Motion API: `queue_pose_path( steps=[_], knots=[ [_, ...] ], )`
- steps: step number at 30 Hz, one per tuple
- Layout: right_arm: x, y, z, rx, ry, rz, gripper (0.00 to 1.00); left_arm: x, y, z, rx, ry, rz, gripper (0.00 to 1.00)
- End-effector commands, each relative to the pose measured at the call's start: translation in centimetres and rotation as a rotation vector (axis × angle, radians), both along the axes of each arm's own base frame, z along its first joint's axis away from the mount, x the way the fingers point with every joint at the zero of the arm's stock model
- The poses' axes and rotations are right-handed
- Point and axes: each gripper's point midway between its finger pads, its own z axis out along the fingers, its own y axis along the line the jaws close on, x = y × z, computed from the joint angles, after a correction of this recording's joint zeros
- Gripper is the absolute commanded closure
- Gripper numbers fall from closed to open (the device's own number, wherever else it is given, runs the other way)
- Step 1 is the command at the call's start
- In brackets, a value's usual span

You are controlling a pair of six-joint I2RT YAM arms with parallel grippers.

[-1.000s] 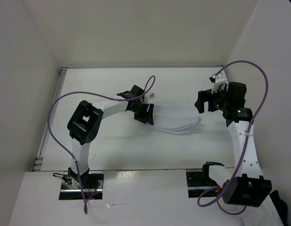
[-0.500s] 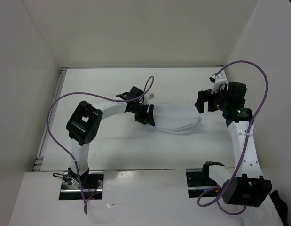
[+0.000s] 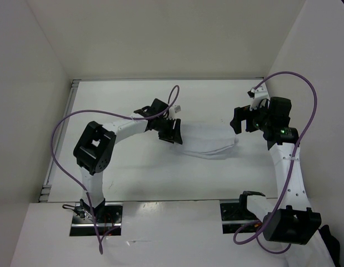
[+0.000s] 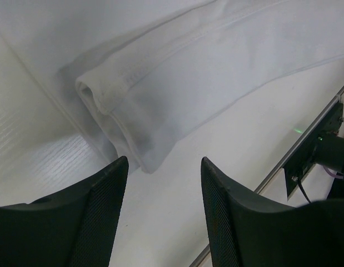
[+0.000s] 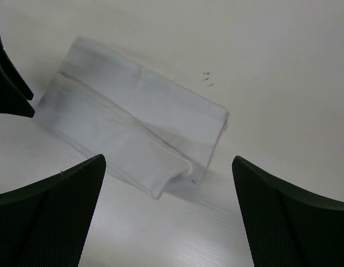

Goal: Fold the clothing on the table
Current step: Fold the skirt

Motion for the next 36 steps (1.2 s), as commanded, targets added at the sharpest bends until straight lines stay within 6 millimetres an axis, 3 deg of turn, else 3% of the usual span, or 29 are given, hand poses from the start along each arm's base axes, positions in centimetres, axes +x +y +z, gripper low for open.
queue_pose_path(
  steps=[1, 19, 28, 36],
  knots=[
    [-0.1, 0.2, 0.7, -0.006, -0.035, 0.015, 0.01, 0.4, -0.3, 1.7, -0.042, -0.020, 0.006, 0.38],
    [-0.1, 0.2, 0.7, -0.006, -0.035, 0.015, 0.01, -1.0, -1.2, -1.1, -0.048, 0.093, -0.037, 0.39],
    [-0.3, 0.4, 1.0, -0.003, -0.045, 0.022, 0.01, -0.8, -1.0, -1.6, -0.029, 0.091, -0.026, 0.39],
    [-0.1, 0.3, 1.2, -0.004, -0.054, 0.022, 0.01, -1.7, -2.0, -1.9, -0.050, 0.107, -0.080, 0.41]
  ],
)
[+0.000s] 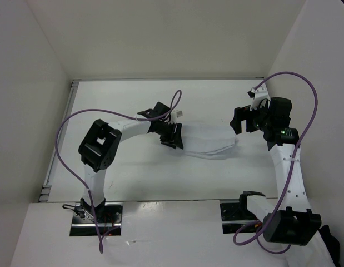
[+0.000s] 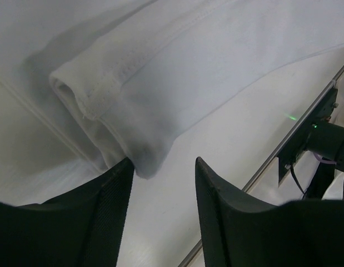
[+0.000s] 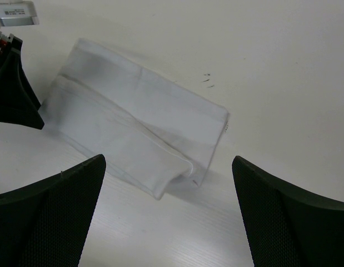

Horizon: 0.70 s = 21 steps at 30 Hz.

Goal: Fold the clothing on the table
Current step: Fold the skirt

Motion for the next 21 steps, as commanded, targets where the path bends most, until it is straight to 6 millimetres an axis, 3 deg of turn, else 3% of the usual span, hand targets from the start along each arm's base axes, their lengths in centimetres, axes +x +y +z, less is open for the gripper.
queue_pose_path(
  steps=[1, 4, 5, 7, 12, 15, 18, 19, 21],
  knots=[
    [0.0, 0.2, 0.9, -0.005, -0.046, 0.018, 0.01, -0.2, -1.2, 0.1, -0.033, 0.004, -0.044, 0.46],
    [0.0, 0.2, 0.9, -0.005, -0.046, 0.018, 0.01, -0.3, -1.2, 0.2, -0.039, 0.008, -0.048, 0.55],
    [0.0, 0.2, 0.9, -0.005, -0.046, 0.018, 0.01, -0.2, -1.2, 0.6, -0.045, -0.007, -0.055, 0.64],
    [0.0, 0.2, 0.9, -0.005, -0.046, 0.018, 0.01, 0.0, -1.9, 2.1, -0.091, -0.023, -0.075, 0.72],
    [0.0, 0.2, 0.9, -0.005, -0.046, 0.018, 0.01, 2.3, -2.8, 6.4, -0.208, -0.035, -0.055, 0.75],
    [0.0, 0.2, 0.9, -0.005, -0.046, 0.018, 0.01, 5.3, -3.0, 10.2, -0.300, -0.070, 0.007, 0.75],
    [-0.1, 0.3, 1.2, -0.007, -0.055, 0.018, 0.01, 8.5, -2.7, 13.0, -0.391, -0.074, 0.113, 0.54],
    [-0.1, 0.3, 1.2, 0.001, -0.052, 0.014, 0.01, 10.8, -2.2, 12.6, -0.407, -0.091, 0.183, 0.43],
    [-0.1, 0.3, 1.2, 0.001, -0.052, 0.014, 0.01, 12.8, -1.6, 12.6, -0.460, 0.003, 0.299, 0.34]
  ],
)
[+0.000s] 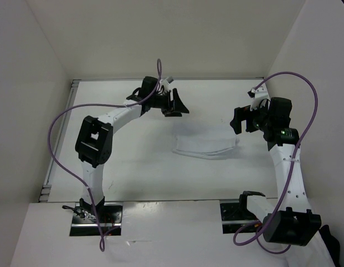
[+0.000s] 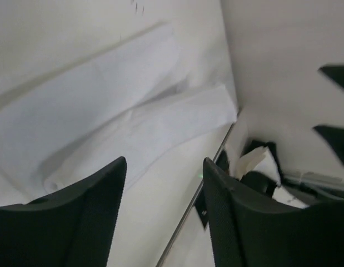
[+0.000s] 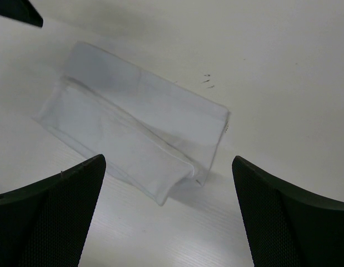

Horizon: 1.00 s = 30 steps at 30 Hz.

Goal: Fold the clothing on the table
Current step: Fold the skirt

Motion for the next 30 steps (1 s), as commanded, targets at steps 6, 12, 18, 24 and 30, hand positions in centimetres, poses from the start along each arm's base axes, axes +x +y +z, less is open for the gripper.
queue_pose_path(
  steps=[6, 12, 18, 24, 30],
  knots=[
    [-0.2, 0.3, 1.4, -0.028, -0.073, 0.041, 0.01, 7.6, 0.7, 2.5, -0.165, 0.079, 0.177, 0.28],
    [-1.3, -1.5, 0.3, -0.302, -0.112, 0.156, 0.05, 4.8, 0.2, 0.7, 0.115, -0.102, -0.005, 0.30],
    [-1.7, -5.3, -1.0, -0.802, -0.207, 0.305, 0.06, 1.5, 2.0, -1.5, 0.163, -0.054, -0.015, 0.30],
    [-1.3, -5.3, -4.8, -0.955, -0.220, 0.501, 0.06, 0.4, 3.8, -2.9, 0.193, -0.019, 0.004, 0.30],
    [-1.7, -3.2, -6.6, -0.901, -0.243, 0.655, 0.06, -0.2, 5.2, -3.2, 0.199, -0.021, 0.029, 0.30]
  ],
)
